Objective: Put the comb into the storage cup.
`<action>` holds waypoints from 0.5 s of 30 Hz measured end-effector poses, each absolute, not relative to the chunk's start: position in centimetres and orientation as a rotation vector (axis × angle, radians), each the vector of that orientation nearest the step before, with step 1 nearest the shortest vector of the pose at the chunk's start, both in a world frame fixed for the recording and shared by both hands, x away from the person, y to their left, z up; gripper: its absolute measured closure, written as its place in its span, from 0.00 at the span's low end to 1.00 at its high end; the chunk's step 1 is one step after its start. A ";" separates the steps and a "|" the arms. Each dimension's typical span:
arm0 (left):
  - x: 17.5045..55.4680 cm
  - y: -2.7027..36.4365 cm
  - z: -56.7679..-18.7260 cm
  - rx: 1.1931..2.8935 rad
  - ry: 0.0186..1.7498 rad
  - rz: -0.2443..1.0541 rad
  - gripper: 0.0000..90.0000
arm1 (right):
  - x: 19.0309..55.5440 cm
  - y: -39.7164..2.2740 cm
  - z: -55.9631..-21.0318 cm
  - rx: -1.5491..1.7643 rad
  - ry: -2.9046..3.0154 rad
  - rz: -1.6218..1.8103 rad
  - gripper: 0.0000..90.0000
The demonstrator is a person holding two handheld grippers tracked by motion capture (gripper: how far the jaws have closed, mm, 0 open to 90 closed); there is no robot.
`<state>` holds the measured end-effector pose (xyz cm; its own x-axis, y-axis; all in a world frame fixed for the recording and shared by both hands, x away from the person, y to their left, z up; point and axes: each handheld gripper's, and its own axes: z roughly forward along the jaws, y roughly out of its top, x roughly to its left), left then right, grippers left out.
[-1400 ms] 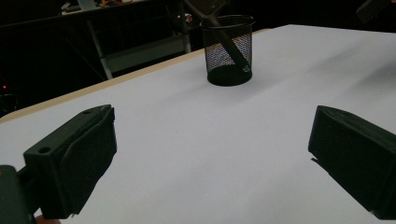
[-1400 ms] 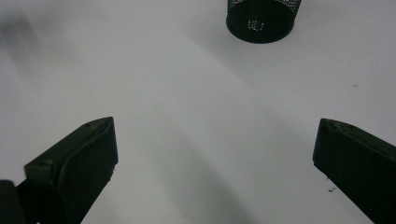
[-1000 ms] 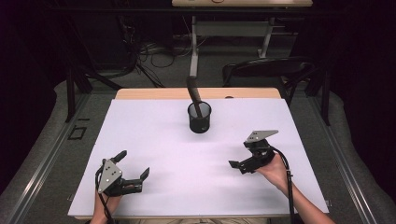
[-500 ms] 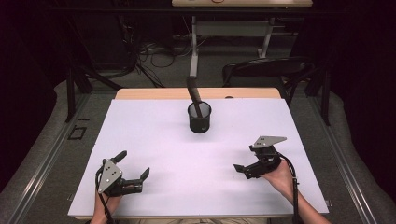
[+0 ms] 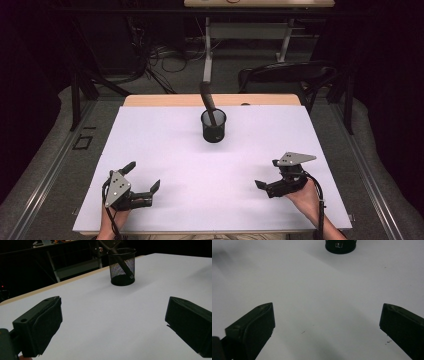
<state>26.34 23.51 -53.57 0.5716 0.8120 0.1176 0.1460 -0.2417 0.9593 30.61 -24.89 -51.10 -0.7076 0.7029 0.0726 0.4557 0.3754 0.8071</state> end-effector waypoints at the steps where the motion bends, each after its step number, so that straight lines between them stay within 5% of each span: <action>1: 26.3 23.5 -53.6 1.727 0.799 0.772 0.01 | 30.5 -25.0 -51.1 1.024 2.347 1.249 0.00; 15: 26.2 23.5 -53.5 1.727 0.797 0.773 0.01 | 29.5 -25.3 -51.4 1.021 2.302 1.267 0.00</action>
<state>26.24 23.54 -53.55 0.5720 0.8115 0.1199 0.1439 -0.2432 0.9592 29.54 -25.32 -51.40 -0.6930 0.7186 0.0583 0.4335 0.3507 0.8301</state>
